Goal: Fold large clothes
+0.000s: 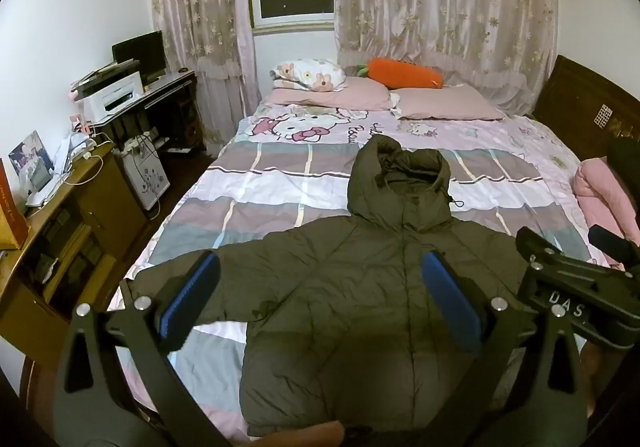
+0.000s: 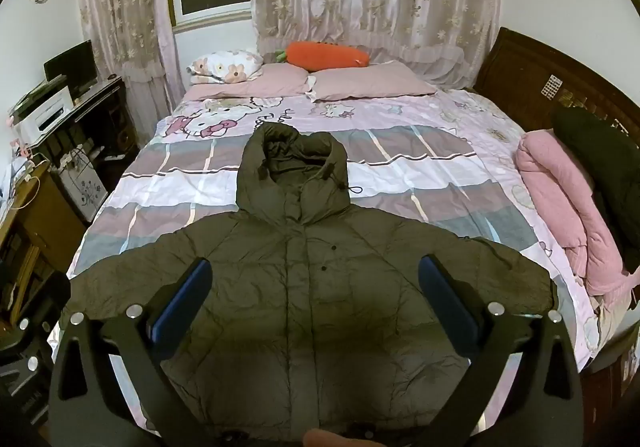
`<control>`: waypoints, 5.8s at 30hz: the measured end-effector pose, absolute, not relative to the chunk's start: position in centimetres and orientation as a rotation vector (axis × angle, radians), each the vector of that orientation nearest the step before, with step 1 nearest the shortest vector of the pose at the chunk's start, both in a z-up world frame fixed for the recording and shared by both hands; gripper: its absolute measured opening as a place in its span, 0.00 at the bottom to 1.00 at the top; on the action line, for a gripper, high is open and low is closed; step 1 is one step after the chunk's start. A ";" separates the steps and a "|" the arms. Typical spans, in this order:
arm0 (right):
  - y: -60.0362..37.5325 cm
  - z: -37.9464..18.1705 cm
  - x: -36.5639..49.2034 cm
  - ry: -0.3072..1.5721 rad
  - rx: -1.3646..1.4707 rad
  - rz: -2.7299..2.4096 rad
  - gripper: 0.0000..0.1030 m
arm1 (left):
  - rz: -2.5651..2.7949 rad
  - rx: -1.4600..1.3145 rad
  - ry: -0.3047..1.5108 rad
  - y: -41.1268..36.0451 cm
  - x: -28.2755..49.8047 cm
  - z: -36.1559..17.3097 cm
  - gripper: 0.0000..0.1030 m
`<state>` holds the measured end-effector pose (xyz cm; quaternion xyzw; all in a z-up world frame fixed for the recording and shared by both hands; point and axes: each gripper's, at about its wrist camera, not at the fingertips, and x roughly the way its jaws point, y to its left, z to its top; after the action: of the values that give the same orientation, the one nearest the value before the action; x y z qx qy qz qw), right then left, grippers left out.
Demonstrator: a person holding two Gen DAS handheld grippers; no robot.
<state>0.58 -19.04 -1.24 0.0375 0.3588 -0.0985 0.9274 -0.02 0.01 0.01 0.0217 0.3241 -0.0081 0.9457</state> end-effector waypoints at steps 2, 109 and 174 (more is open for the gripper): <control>-19.0 -1.3 0.6 0.734 0.076 -0.203 0.99 | -0.015 0.047 0.661 0.0 0.0 0.0 0.98; -20.4 -3.2 2.5 0.709 0.154 -0.253 0.99 | -0.064 -0.177 0.786 2.0 3.0 -4.2 0.98; -24.5 -18.7 10.1 0.986 0.233 -0.157 0.72 | -0.544 -0.453 0.850 9.3 16.2 -13.5 0.10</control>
<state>10.12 -24.51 -18.67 0.1116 0.4715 -0.0750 0.8716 16.19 9.30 -13.49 -0.2149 0.4037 -0.2582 0.8510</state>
